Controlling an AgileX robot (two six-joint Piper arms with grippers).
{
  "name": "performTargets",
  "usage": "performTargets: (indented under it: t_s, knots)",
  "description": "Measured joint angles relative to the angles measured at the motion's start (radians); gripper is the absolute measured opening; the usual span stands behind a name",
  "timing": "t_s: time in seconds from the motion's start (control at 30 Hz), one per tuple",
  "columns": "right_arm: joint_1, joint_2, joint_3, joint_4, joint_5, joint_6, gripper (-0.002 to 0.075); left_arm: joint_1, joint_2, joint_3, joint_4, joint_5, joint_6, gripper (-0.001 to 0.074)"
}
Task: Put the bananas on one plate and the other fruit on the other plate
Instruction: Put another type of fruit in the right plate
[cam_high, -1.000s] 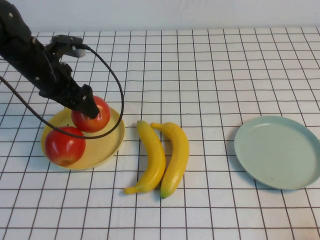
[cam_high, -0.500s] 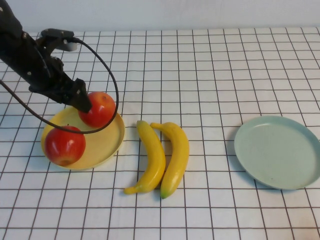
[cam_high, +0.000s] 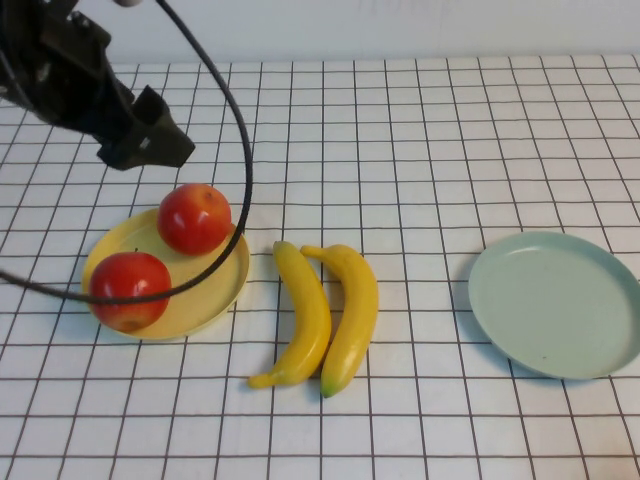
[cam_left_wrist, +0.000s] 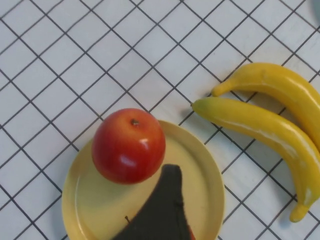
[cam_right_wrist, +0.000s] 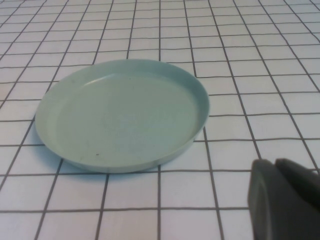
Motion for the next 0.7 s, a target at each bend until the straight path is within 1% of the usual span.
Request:
performTargets:
  t_s: [0.07, 0.13, 0.2, 0.23, 0.27, 0.3, 0.37, 0.4, 0.5, 0.6, 0.7]
  knots:
    - [0.000, 0.000, 0.000, 0.000, 0.000, 0.000, -0.0017, 0.000, -0.088, 0.090, -0.002, -0.045, 0.002, 0.0657]
    - [0.000, 0.000, 0.000, 0.000, 0.000, 0.000, -0.0017, 0.000, -0.174, 0.186, -0.002, -0.096, -0.003, 0.0594]
    - [0.000, 0.000, 0.000, 0.000, 0.000, 0.000, -0.0017, 0.000, -0.265, 0.289, -0.004, -0.169, -0.024, 0.0491]
    - [0.000, 0.000, 0.000, 0.000, 0.000, 0.000, -0.0017, 0.000, -0.326, 0.358, -0.015, -0.207, -0.041, 0.0396]
    - [0.000, 0.000, 0.000, 0.000, 0.000, 0.000, -0.0017, 0.000, -0.366, 0.404, -0.026, -0.247, -0.059, 0.0323]
    - [0.000, 0.000, 0.000, 0.000, 0.000, 0.000, -0.0017, 0.000, -0.414, 0.459, -0.039, -0.287, -0.084, 0.0224]
    - [0.000, 0.000, 0.000, 0.000, 0.000, 0.000, -0.0017, 0.000, -0.501, 0.559, -0.051, -0.342, -0.151, 0.0102]
    - [0.000, 0.000, 0.000, 0.000, 0.000, 0.000, -0.0017, 0.000, -0.540, 0.602, -0.049, -0.362, -0.193, 0.0066]
    - [0.000, 0.000, 0.000, 0.000, 0.000, 0.000, -0.0017, 0.000, -0.628, 0.692, -0.016, -0.384, -0.260, 0.0018]
    - [0.000, 0.000, 0.000, 0.000, 0.000, 0.000, -0.0017, 0.000, -0.690, 0.737, 0.021, -0.371, -0.260, 0.0005]
    - [0.000, 0.000, 0.000, 0.000, 0.000, 0.000, -0.0017, 0.000, -0.738, 0.746, 0.083, -0.344, -0.255, 0.0000]
